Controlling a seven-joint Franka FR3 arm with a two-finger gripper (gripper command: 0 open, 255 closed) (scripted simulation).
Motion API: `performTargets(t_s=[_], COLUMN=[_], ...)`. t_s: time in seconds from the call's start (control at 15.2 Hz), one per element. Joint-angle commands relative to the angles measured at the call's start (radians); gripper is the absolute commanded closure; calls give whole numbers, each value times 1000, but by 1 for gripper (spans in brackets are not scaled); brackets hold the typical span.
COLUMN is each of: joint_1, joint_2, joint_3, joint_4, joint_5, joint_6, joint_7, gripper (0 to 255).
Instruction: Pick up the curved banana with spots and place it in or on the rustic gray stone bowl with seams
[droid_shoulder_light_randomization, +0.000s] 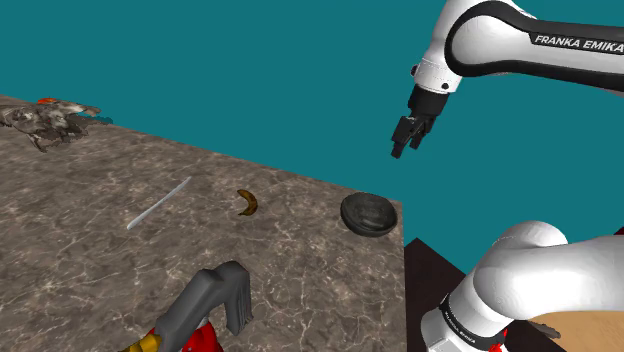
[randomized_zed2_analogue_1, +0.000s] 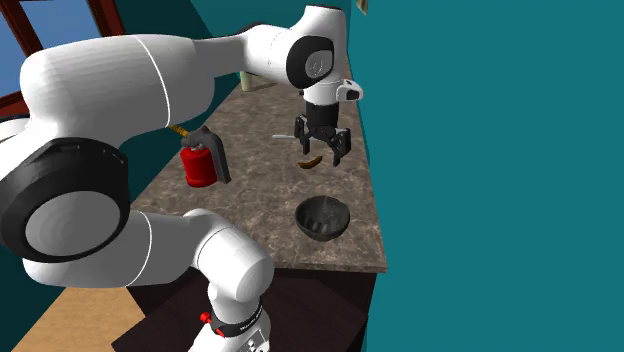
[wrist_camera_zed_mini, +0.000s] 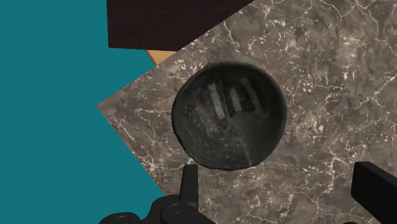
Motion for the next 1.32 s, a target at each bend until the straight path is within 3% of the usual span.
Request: performTargets(t_s=[0.0, 0.66, 1.25], joint_1=[0, 49, 73], joint_2=[0, 289, 609], joint_3=[0, 136, 240], joint_4=[0, 39, 189], joint_5=[0, 63, 42], joint_6=[0, 249, 416], joint_7=[0, 153, 298], gripper=[0, 0, 0])
